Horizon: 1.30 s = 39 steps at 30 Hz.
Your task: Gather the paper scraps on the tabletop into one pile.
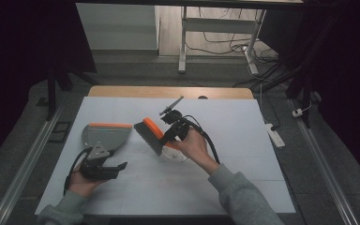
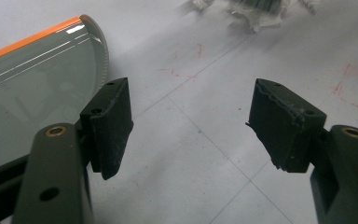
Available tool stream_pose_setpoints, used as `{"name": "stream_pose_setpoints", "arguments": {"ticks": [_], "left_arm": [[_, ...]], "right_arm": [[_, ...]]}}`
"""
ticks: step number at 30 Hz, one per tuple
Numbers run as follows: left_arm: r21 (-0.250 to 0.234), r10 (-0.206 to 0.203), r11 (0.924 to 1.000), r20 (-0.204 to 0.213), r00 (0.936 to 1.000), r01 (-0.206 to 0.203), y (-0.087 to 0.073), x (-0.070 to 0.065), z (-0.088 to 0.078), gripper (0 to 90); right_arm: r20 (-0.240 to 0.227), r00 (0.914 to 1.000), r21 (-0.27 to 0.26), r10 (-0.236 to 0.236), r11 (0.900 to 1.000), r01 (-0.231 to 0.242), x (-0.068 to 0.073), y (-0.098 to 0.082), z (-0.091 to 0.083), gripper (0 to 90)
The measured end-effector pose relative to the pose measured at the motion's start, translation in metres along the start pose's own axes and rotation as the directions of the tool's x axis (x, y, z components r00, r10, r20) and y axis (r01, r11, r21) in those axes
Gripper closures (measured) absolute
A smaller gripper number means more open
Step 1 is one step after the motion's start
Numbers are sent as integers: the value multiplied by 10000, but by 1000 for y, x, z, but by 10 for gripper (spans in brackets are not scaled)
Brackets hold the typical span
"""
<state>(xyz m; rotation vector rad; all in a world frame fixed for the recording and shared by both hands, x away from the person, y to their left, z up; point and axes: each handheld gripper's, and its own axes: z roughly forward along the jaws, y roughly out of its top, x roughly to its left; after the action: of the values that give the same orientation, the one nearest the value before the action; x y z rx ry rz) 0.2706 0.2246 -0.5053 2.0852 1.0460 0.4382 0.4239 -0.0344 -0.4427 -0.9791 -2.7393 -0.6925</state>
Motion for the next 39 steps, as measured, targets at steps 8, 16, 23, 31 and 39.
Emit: {"name": "stream_pose_setpoints", "arguments": {"ticks": [8, 16, 23, 31, 39], "left_arm": [[-37, 21, 10000, 31, 10000, -21, -1, 0, 0, 304], [-18, 66, 10000, 28, 10000, -66, 0, -1, 0, 304], [5, 82, 10000, 23, 10000, -82, 0, 0, 0, 305], [27, 78, 10000, 15, 10000, -78, 0, 0, 1, 304], [5, 52, 10000, 17, 10000, -52, -1, 0, 0, 305]], "right_arm": [[138, 9931, 842, 1166, 9895, -1173, -27, -6, 18, 703], [347, 9851, 631, 1687, 9833, -1706, -47, -30, -7, 703], [46, 9940, -254, 1096, 9937, -1094, -36, -23, -25, 703], [35, 9959, -910, 899, 9918, -893, -28, 7, -19, 703], [311, 9874, -219, 1553, 9877, -1546, -47, 24, 19, 703]]}}
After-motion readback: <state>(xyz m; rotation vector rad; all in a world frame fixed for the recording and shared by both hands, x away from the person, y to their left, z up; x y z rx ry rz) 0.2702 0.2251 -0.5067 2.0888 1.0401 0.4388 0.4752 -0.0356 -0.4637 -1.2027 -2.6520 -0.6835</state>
